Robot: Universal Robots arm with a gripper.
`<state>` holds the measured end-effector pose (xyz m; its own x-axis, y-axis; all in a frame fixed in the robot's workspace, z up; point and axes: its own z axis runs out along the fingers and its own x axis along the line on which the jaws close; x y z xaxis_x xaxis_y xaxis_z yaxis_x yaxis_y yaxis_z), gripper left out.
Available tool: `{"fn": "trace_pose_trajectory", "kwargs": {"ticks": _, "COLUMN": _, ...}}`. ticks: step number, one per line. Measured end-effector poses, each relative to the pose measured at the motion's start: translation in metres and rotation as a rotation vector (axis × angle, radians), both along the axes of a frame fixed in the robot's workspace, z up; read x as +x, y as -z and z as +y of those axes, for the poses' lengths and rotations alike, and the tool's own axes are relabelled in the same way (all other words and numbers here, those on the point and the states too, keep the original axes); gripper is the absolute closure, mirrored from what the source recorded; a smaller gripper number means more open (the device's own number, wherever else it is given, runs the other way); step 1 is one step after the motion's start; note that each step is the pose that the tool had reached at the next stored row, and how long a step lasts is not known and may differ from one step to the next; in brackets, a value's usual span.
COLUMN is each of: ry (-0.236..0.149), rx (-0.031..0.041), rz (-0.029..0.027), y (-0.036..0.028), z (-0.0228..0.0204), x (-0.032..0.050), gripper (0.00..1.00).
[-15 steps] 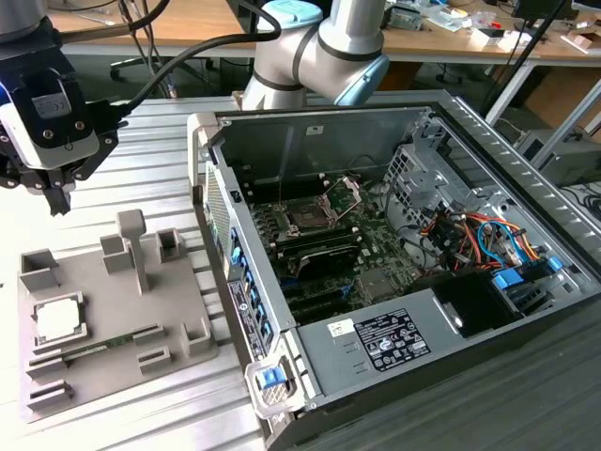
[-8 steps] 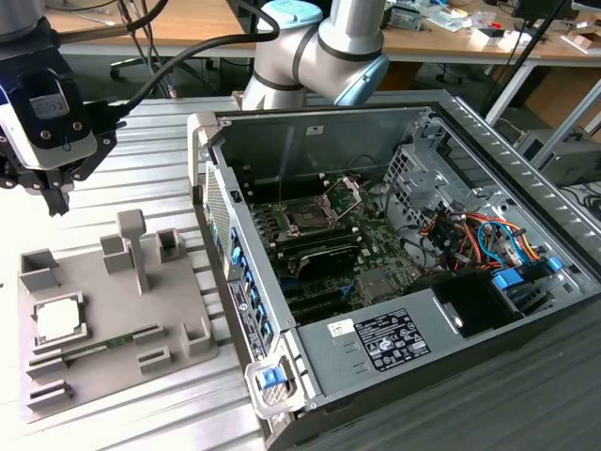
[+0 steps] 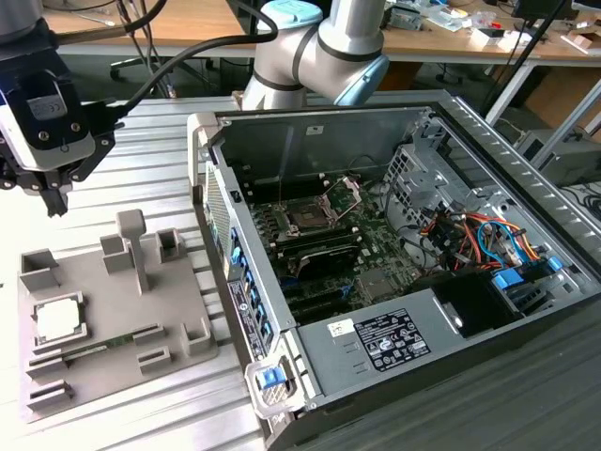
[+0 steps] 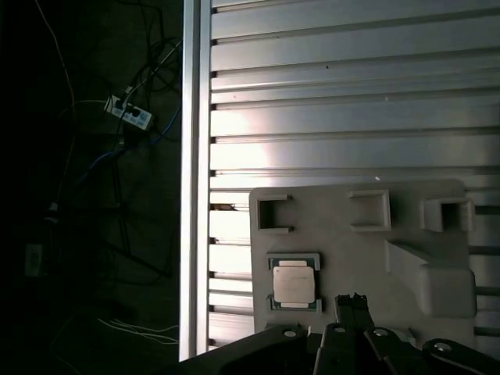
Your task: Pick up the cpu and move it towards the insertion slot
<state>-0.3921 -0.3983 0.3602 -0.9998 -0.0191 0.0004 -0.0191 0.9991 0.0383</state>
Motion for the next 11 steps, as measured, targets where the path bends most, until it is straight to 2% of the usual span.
{"fn": "trace_pose_trajectory", "kwargs": {"ticks": 11, "ry": 0.000, "rx": 0.0000, "rz": 0.0001, "y": 0.0009, "z": 0.0000, "x": -0.0008, "gripper": 0.89}}
